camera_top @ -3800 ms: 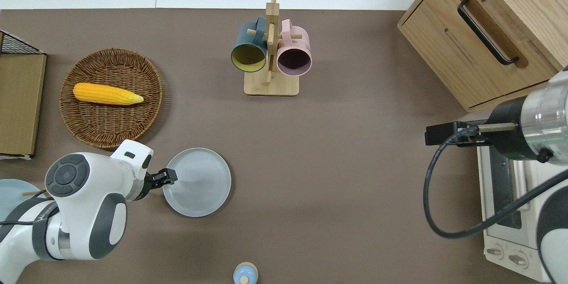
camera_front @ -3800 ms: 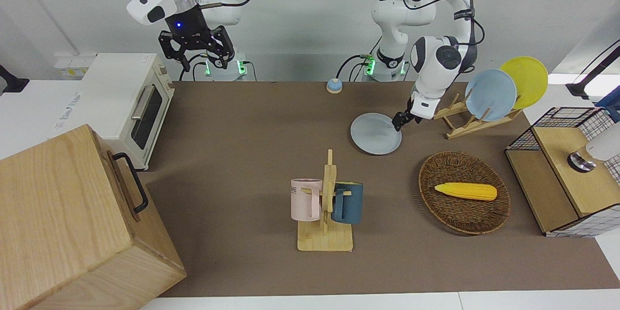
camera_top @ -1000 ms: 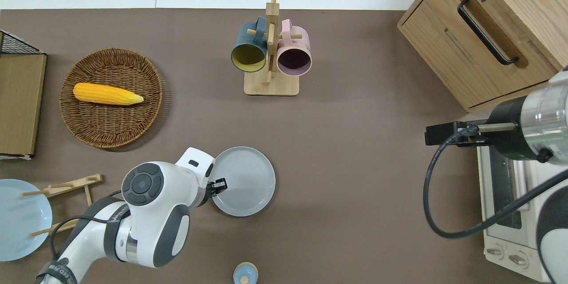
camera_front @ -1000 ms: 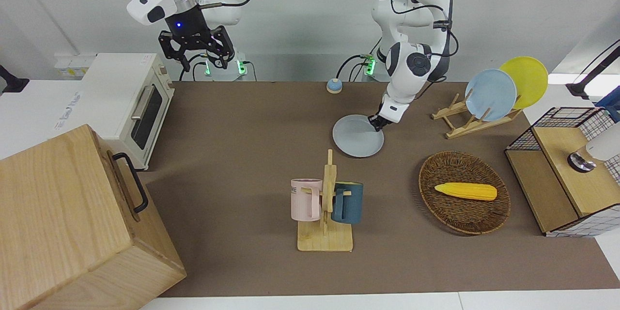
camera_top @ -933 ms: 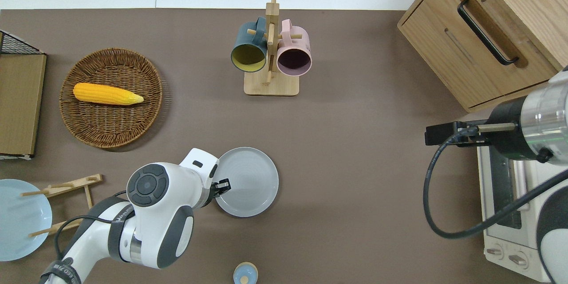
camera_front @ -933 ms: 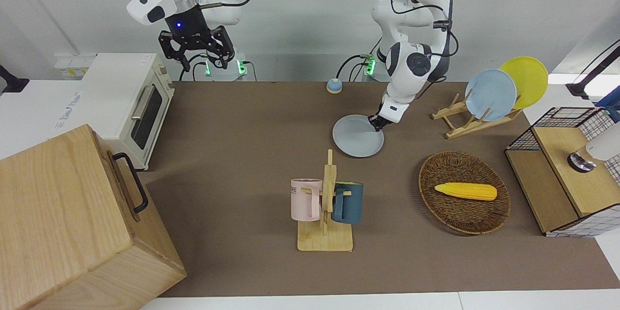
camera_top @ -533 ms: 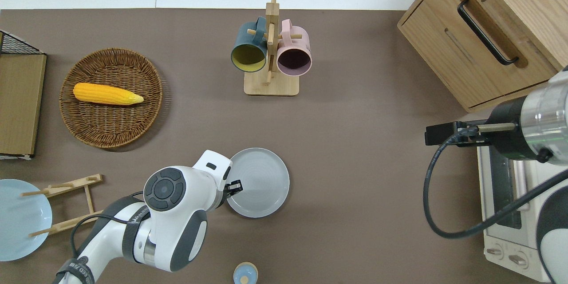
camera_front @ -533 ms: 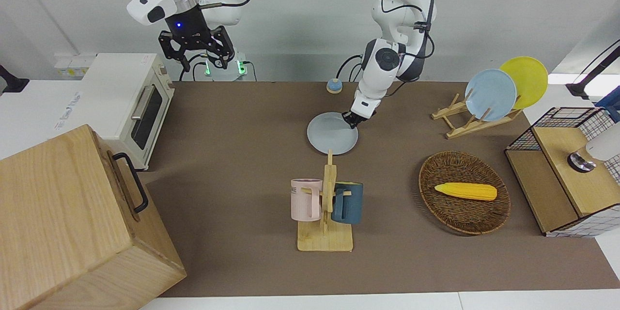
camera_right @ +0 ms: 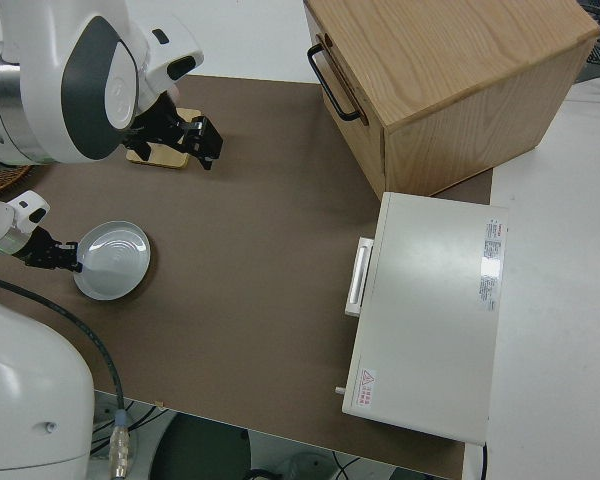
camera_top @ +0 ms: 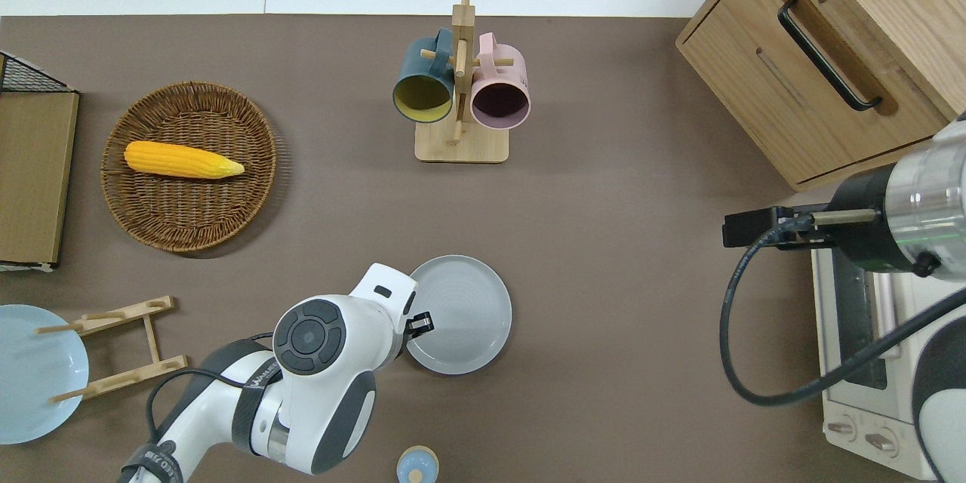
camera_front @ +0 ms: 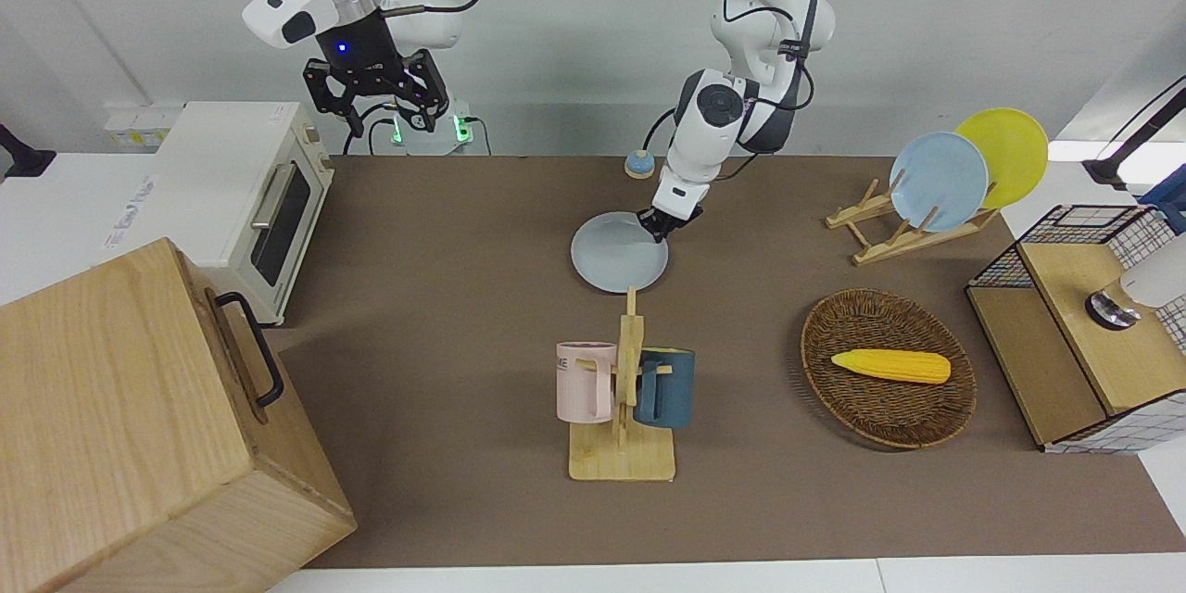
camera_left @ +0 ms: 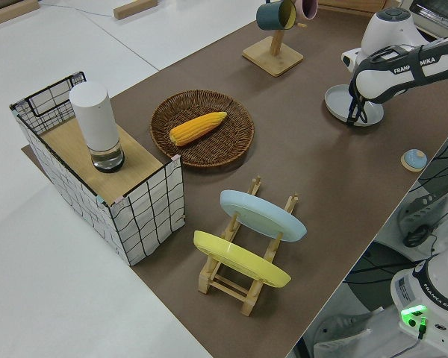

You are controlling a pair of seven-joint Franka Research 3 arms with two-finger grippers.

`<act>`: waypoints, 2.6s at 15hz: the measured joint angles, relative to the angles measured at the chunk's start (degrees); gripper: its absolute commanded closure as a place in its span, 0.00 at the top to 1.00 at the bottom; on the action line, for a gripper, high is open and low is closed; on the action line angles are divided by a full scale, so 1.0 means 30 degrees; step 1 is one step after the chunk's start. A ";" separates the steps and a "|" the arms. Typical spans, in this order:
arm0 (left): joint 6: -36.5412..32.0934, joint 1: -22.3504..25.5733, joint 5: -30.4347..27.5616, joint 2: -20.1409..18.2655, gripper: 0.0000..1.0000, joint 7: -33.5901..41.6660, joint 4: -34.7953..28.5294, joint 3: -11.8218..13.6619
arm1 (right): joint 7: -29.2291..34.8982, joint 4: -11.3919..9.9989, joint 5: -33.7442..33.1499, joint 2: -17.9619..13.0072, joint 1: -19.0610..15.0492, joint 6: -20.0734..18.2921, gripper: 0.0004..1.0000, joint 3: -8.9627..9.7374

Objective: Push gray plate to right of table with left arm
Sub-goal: 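Push the gray plate with the left gripper away from the basket, then keep pushing the gray plate with the left gripper toward the toaster oven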

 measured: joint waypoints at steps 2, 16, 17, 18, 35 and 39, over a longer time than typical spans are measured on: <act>0.0022 -0.0011 -0.0009 0.0038 0.00 -0.0479 0.0157 -0.0372 | 0.0000 0.0000 0.0000 0.0000 0.0000 0.0000 1.00 0.0000; 0.2552 -0.1695 -0.0007 0.1776 0.00 -0.3872 0.1118 -0.1123 | 0.0000 0.0000 0.0000 0.0000 0.0000 0.0000 1.00 -0.0003; 0.2596 -0.1821 -0.0004 0.1885 0.00 -0.4035 0.1239 -0.1125 | 0.0000 0.0000 0.0000 0.0000 0.0000 0.0000 1.00 -0.0012; 0.2635 -0.1932 -0.0004 0.1982 0.00 -0.4219 0.1329 -0.1133 | 0.0000 0.0000 0.0000 0.0000 -0.0017 0.0000 1.00 -0.0031; 0.3397 -0.3379 -0.0001 0.2875 0.00 -0.6054 0.2325 -0.1159 | 0.0000 0.0000 -0.0001 0.0000 -0.0232 0.0000 1.00 -0.0096; 0.3398 -0.3714 0.1024 0.3283 0.16 -0.7043 0.2805 -0.1151 | 0.0000 0.0000 -0.0001 0.0000 -0.0232 0.0000 1.00 -0.0096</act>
